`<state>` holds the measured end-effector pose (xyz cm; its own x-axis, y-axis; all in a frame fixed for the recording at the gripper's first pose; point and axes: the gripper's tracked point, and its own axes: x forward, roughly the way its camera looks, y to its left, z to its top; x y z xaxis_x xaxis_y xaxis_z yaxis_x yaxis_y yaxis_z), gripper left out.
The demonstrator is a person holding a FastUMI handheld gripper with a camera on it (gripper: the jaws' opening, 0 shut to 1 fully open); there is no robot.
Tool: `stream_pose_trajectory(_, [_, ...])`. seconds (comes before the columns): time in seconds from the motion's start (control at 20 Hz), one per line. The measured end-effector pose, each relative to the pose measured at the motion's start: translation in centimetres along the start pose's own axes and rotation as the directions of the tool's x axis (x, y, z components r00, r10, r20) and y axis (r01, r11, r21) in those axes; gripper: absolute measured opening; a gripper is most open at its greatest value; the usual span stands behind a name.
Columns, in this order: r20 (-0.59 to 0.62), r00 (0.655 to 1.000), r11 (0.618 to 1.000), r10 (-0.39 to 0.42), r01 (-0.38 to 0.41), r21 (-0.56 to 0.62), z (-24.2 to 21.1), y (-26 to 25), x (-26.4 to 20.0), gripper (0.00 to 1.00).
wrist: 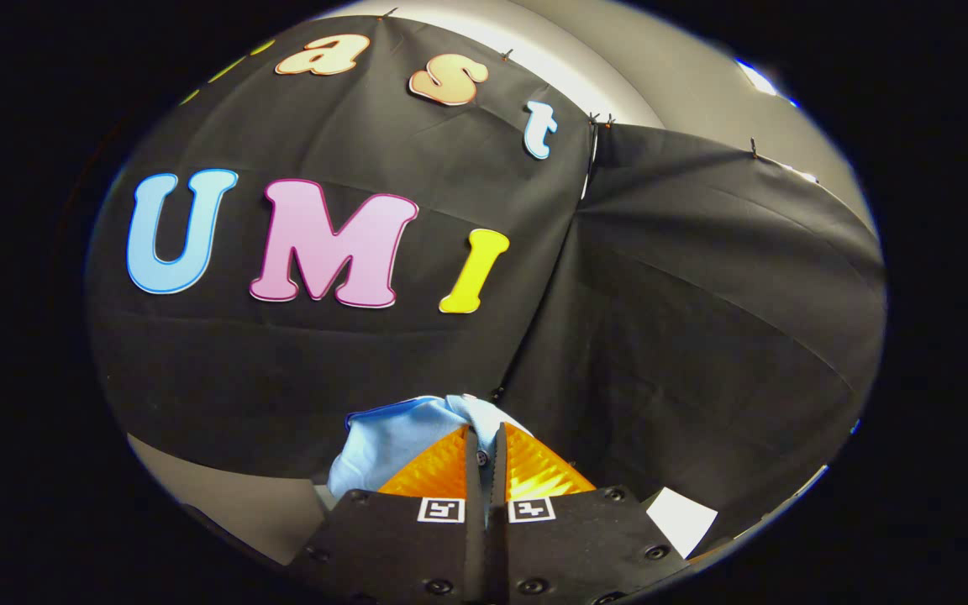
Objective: Put the clothes into the washing machine and then close the washing machine lid.
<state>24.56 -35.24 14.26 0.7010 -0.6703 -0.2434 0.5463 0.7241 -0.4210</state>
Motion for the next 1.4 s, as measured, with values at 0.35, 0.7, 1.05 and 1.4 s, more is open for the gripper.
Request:
stream_pose_trajectory(0.35, [-0.093, 0.995, 0.997, 0.033, -0.04, -0.072, -7.5, -1.9, 4.8, 0.05])
stream_pose_trajectory(0.7, [-0.239, 0.965, 0.992, 0.106, -0.121, -0.046, -20.4, 0.3, 8.3, 0.05])
stream_pose_trajectory(1.05, [-0.383, 0.903, 0.98, 0.194, -0.199, 0.026, -34.5, 4.0, 10.8, 0.05])
stream_pose_trajectory(1.4, [-0.496, 0.838, 0.97, 0.227, -0.24, 0.039, -42.4, 5.8, 13.1, 0.05])
